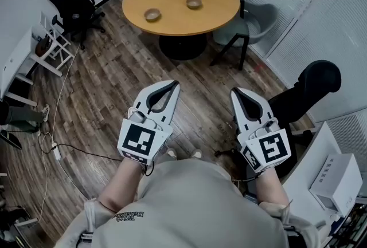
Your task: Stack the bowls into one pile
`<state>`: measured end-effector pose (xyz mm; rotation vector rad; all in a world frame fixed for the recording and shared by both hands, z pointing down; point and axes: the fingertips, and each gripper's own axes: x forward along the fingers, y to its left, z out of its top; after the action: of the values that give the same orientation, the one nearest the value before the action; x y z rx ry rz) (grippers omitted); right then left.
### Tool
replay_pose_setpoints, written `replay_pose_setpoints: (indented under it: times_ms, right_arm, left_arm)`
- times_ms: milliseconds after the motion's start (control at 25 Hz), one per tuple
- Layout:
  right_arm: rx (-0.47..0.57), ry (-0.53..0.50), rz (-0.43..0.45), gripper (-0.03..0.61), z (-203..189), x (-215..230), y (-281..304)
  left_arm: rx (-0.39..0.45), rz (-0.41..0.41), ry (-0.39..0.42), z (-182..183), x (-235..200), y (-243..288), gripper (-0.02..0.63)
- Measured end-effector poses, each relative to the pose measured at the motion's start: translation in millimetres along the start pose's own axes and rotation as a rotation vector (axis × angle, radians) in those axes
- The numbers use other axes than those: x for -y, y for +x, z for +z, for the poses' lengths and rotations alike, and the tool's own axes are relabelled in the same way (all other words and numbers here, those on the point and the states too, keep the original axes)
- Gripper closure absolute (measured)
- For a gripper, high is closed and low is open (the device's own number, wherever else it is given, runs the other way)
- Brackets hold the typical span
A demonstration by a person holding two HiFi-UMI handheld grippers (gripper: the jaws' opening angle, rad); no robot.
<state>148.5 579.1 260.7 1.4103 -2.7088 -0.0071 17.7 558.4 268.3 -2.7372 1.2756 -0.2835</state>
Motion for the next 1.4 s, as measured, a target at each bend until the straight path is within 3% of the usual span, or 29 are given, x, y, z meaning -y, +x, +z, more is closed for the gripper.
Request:
replay_pose_setpoints:
  times_ms: [760,1080,1400]
  right_arm:
    - [-0.008,-0.021,0.073,0.549,-21,33,-11]
    - [0.01,-0.039,0.055,0.548,-32,44,3]
    - [-0.003,-0.038,0.051,0.548,-43,59,46]
  left_arm:
    - [-0.017,0.058,0.004,-7,27,24,0.595]
    - [-0.023,0.048,0.007,-24,19,41,0.595]
    - [-0.007,0.037,0.024,-32,-15,75,0.595]
